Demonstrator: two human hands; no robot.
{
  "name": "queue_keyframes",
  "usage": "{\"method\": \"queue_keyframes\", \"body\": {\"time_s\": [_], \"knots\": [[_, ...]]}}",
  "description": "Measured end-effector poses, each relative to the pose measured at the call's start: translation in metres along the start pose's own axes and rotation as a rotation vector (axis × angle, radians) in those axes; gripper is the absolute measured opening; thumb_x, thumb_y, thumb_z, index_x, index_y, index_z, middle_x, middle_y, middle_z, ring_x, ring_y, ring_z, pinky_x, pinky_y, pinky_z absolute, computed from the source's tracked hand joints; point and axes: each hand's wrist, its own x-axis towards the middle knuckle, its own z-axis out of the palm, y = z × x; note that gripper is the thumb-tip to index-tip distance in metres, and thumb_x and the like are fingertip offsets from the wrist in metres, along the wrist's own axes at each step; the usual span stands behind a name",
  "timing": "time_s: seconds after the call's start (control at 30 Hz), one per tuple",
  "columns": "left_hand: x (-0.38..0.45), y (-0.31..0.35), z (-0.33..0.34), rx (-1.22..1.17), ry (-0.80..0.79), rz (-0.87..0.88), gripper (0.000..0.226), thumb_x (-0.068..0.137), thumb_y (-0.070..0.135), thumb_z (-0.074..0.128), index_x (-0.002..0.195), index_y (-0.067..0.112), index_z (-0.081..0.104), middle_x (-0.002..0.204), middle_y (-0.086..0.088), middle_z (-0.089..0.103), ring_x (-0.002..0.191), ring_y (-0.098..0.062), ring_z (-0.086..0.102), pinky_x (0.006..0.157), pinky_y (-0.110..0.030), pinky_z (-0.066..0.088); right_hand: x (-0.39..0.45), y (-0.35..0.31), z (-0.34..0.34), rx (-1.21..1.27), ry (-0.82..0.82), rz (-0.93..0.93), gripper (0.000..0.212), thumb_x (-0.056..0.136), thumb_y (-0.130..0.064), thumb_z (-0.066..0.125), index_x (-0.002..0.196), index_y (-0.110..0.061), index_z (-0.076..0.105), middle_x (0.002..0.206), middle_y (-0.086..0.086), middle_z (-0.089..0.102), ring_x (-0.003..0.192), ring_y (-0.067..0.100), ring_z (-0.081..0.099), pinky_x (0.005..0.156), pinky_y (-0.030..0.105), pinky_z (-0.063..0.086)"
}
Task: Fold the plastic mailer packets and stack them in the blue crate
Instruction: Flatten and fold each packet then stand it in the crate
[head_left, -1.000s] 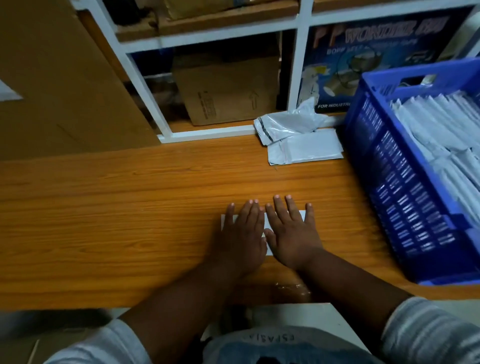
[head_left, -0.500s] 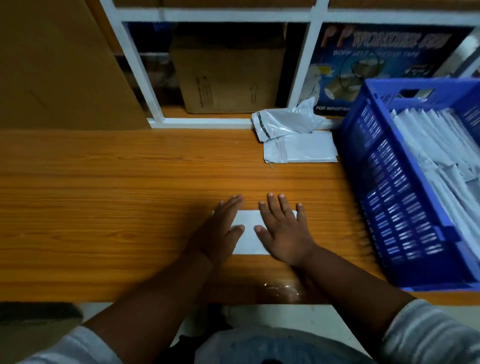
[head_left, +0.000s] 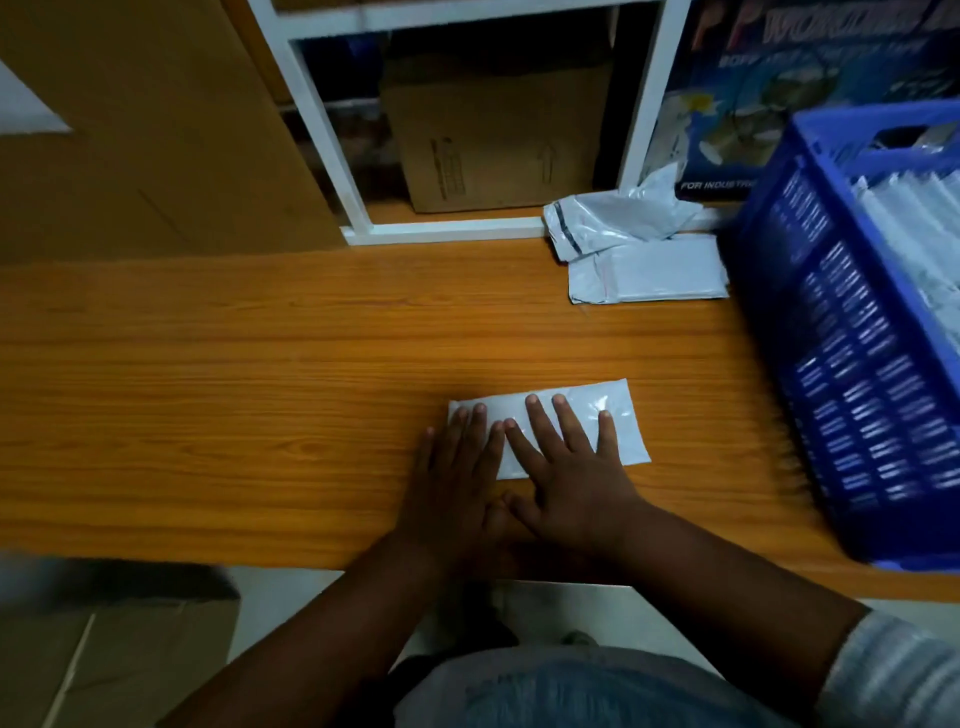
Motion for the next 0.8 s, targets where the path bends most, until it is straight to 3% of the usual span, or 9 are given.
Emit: {"method": "queue_keyframes", "body": {"time_s": [0.13,0.23,0.33,0.4,0.47,0.5,0.57,0.67,0.8], "knots": [[0.003,0.002,-0.004,-0.011,0.0,0.001,0.091,0.093,0.055,0.041,0.171,0.015,0.02,0.179,-0.016,0.007,0.165,-0.039,0.005,0.125,-0.068,0.019,0.007,0.002,-0.023,0.014,-0.144,-0.001,0.093,0.092,-0.084,0.019,0.164,-0.043,-0.023,0.171,-0.002,-0.037,0.158,0.031,-0.035,0.121,0.075,-0.01],[0.002,0.003,-0.005,-0.043,-0.017,-0.023,0.095,0.087,0.054,0.046,0.171,0.018,0.021,0.18,-0.012,0.006,0.166,-0.035,0.002,0.127,-0.066,0.014,0.012,0.005,-0.042,-0.005,-0.253,-0.013,0.095,0.092,-0.085,0.027,0.165,-0.045,-0.019,0.175,-0.005,-0.028,0.162,0.03,-0.025,0.125,0.072,-0.001],[0.003,0.004,-0.012,-0.068,-0.03,-0.051,0.096,0.084,0.053,0.052,0.17,0.02,0.026,0.179,-0.009,0.013,0.166,-0.033,0.009,0.126,-0.064,0.02,0.024,0.013,-0.074,-0.002,-0.347,-0.039,0.091,0.094,-0.088,0.029,0.168,-0.047,-0.003,0.178,-0.009,-0.01,0.164,0.03,-0.005,0.128,0.062,0.017],[0.004,0.002,-0.017,-0.092,-0.051,-0.061,0.094,0.083,0.052,0.052,0.169,0.02,0.03,0.178,-0.008,0.019,0.165,-0.032,0.017,0.123,-0.064,0.027,0.031,0.016,-0.088,0.034,-0.28,-0.086,0.083,0.096,-0.085,0.034,0.167,-0.044,0.021,0.175,-0.004,0.016,0.157,0.034,0.02,0.123,0.053,0.032],[0.007,0.001,-0.025,-0.126,-0.078,-0.075,0.088,0.085,0.052,0.046,0.167,0.022,0.035,0.177,-0.007,0.022,0.164,-0.031,0.021,0.121,-0.066,0.032,0.029,0.02,-0.086,0.129,-0.024,-0.148,0.072,0.1,-0.074,0.044,0.159,-0.035,0.045,0.158,0.001,0.045,0.14,0.032,0.04,0.115,0.049,0.042],[0.01,0.001,-0.032,-0.147,-0.086,-0.094,0.083,0.087,0.052,0.042,0.164,0.023,0.038,0.177,-0.007,0.024,0.163,-0.03,0.022,0.12,-0.066,0.033,0.024,0.022,-0.079,0.131,0.106,-0.165,0.068,0.101,-0.068,0.047,0.157,-0.029,0.049,0.154,0.003,0.049,0.139,0.031,0.042,0.114,0.05,0.042],[0.017,0.004,-0.046,-0.153,-0.069,-0.118,0.074,0.089,0.052,0.036,0.156,0.022,0.046,0.175,-0.009,0.027,0.163,-0.031,0.022,0.121,-0.064,0.033,0.008,0.024,-0.057,0.032,0.245,-0.114,0.071,0.104,-0.062,0.044,0.164,-0.024,0.038,0.169,0.009,0.034,0.157,0.036,0.026,0.124,0.06,0.028],[0.025,0.023,-0.052,-0.096,-0.038,-0.004,0.075,0.094,0.053,0.029,0.16,0.02,0.04,0.178,-0.011,0.018,0.166,-0.03,0.011,0.127,-0.064,0.021,-0.017,0.019,-0.021,-0.048,0.235,0.031,0.084,0.106,-0.069,0.031,0.172,-0.024,0.007,0.179,0.015,-0.005,0.164,0.039,-0.01,0.126,0.071,0.004],[0.032,0.048,-0.029,-0.061,-0.054,0.072,0.081,0.096,0.052,0.033,0.169,0.017,0.027,0.178,-0.01,0.018,0.166,-0.033,0.01,0.126,-0.071,0.016,-0.017,0.025,-0.002,0.067,0.114,0.13,0.09,0.1,-0.082,0.017,0.172,-0.031,-0.002,0.178,0.008,-0.017,0.162,0.037,-0.021,0.126,0.071,0.0]]}}
